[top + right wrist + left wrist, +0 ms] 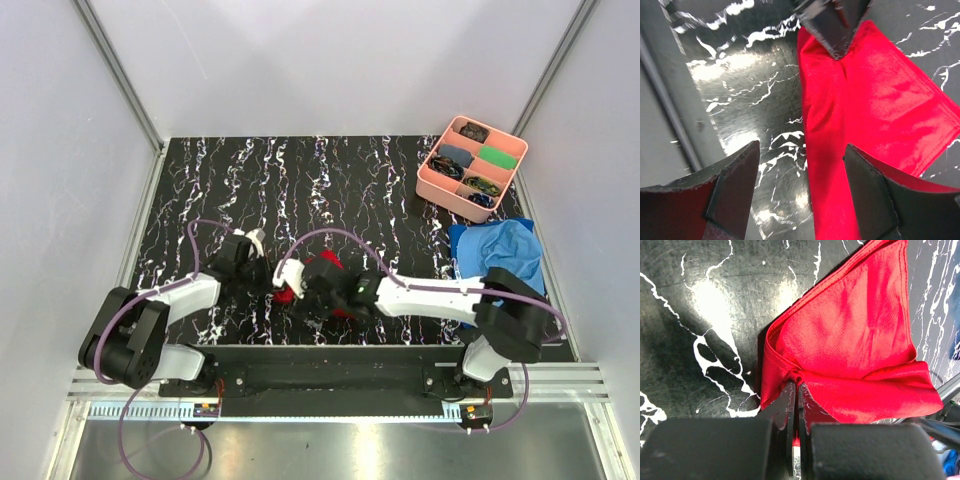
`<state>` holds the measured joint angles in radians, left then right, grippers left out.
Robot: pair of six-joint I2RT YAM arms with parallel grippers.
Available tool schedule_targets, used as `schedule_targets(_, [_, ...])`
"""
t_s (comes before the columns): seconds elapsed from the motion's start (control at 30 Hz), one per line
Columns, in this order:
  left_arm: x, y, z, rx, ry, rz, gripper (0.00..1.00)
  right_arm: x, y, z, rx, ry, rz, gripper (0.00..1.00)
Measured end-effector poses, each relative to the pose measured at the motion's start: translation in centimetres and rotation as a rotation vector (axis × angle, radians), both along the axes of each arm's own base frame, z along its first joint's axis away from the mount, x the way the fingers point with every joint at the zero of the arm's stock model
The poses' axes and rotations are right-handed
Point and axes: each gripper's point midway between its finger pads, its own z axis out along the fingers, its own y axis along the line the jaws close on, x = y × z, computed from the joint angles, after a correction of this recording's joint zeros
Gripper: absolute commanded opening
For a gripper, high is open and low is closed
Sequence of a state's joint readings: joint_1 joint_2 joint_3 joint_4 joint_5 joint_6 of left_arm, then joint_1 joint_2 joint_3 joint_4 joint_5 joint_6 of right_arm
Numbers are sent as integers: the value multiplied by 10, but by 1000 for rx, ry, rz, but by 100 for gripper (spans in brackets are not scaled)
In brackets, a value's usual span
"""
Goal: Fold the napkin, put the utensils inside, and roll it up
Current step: Roll the napkin at the center of the board.
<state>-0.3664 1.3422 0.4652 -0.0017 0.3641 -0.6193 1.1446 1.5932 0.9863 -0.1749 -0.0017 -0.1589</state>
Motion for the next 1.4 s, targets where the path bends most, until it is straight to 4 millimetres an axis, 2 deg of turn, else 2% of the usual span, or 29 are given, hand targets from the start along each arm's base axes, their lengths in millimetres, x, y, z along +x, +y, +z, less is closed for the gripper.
schedule_targets(0.17, [1, -1, 0, -1, 6, -5, 0, 2, -1, -34, -111, -57, 23, 72])
schedule_targets(0.27, [1, -1, 0, 0, 4, -8, 0, 8, -6, -47, -160, -83, 15, 71])
schedule_targets(0.57, [1, -2, 0, -1, 1, -22, 0, 18, -6, -54, -187, -104, 4, 66])
schedule_targets(0.73, [1, -2, 1, 0, -4, -28, 2, 26, -8, -55, -160, -56, -2, 58])
schedule_targets(0.87, [1, -2, 1, 3, -8, -36, 18, 32, -6, -57, -140, 9, 4, 48])
schedule_targets(0.9, [1, -2, 1, 5, -10, -38, 27, 34, -6, -59, -140, 23, 5, 46])
schedule_targets(0.93, [2, -2, 1, 7, -12, -38, 31, 35, -6, -60, -141, 36, 6, 42])
schedule_targets(1.03, [3, 0, 5, 10, -24, -33, 48, 38, -4, -62, -141, 65, 8, 38])
schedule_targets(1.17, [5, 4, 22, 19, -78, -17, 57, 38, 4, -61, -128, 104, 24, 34])
schedule_targets(1.33, [11, 16, 49, 34, -206, 41, 59, 36, 4, -59, -91, 192, 31, 33])
schedule_targets(1.4, [7, 20, 53, 32, -239, 53, 59, 34, 2, -58, -79, 242, 34, 32])
